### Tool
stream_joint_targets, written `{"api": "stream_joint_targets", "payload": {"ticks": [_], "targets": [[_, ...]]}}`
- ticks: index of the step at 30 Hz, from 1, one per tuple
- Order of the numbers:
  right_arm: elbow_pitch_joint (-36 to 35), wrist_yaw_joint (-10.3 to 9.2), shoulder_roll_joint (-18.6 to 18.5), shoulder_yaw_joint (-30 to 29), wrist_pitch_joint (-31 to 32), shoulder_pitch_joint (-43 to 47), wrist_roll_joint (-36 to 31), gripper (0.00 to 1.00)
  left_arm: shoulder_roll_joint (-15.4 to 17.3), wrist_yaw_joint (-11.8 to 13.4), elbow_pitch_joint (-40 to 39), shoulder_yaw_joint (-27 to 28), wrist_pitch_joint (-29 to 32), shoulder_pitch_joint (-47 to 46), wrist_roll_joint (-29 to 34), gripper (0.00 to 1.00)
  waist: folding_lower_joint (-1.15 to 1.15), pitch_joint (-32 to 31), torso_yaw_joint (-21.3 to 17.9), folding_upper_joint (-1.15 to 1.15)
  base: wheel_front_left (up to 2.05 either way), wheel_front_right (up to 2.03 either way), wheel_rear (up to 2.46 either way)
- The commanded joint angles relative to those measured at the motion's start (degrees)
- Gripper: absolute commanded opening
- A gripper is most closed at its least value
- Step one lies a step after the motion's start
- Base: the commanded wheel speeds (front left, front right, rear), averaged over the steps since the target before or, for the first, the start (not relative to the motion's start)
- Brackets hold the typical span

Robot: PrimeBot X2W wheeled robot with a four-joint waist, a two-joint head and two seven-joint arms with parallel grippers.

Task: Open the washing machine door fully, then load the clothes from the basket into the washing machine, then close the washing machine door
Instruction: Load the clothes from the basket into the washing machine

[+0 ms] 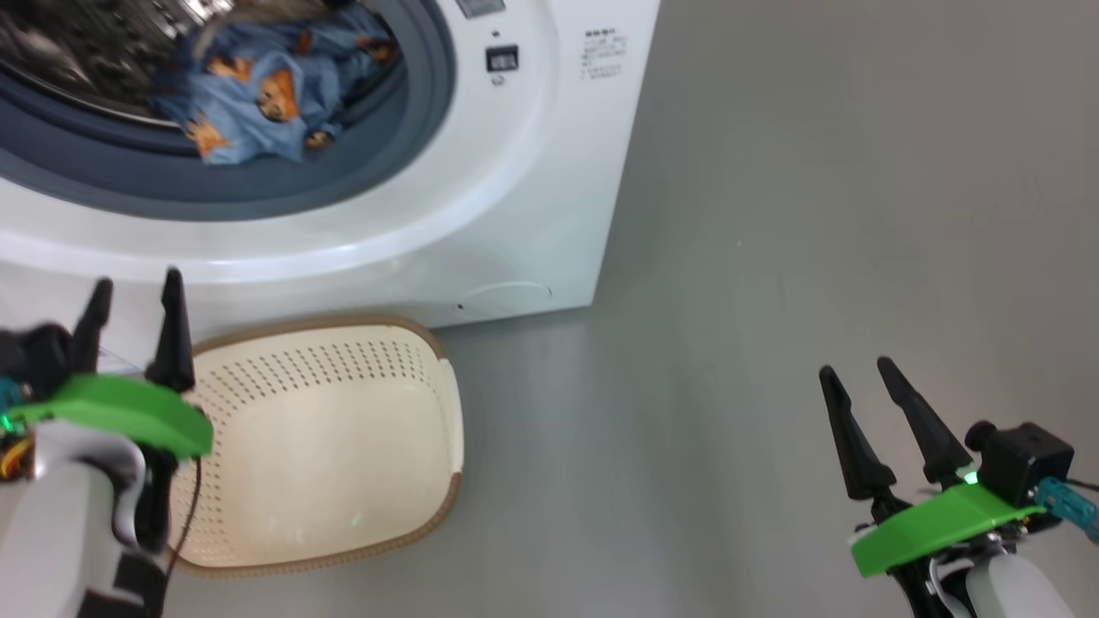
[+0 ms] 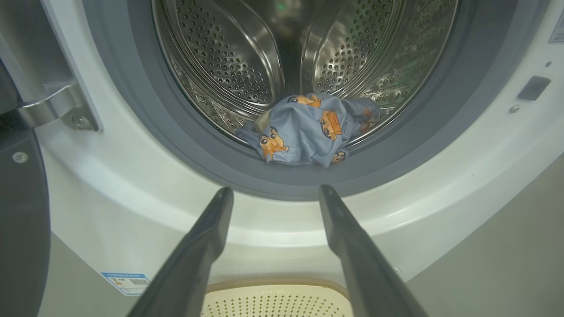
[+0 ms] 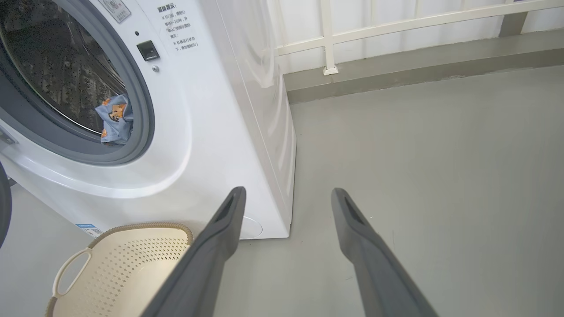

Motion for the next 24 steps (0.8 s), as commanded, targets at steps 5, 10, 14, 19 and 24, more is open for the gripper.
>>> {"api": "stream_joint_targets", "payload": {"ticks": [5,10,14,19,24], "targets": [[-0.84,0.09,-1.65,0.77,-0.43,2.59,0.16,1.00,1.77,-0.09,-4.46,2.48,-0.30,5.39,1.58,1.00,0.00,-4.11,2.02,0.00,0.00,0.00,0.00],[-0.87,0.09,-2.32,0.42,-0.43,4.21,0.34,1.00,1.63,-0.09,-7.68,3.46,-0.30,10.62,2.22,1.00,0.00,-6.01,2.40,0.00,0.00,0.00,0.00],[-0.95,0.09,-2.71,0.15,-0.43,5.27,0.44,1.00,1.58,-0.09,-10.23,4.77,-0.30,14.28,2.58,1.00,0.00,-7.14,2.53,0.00,0.00,0.00,0.00],[-1.08,0.09,-2.98,-0.15,-0.43,6.30,0.62,1.00,0.89,-0.09,-14.35,7.01,-0.30,19.87,3.05,1.00,0.00,-8.47,2.25,0.00,0.00,0.00,0.00],[-1.48,0.09,-3.13,-0.57,-0.43,7.03,0.69,1.00,-0.43,-0.09,-19.47,9.65,-0.30,24.85,3.64,1.00,0.00,-8.73,2.26,0.00,0.00,0.00,0.00]]}}
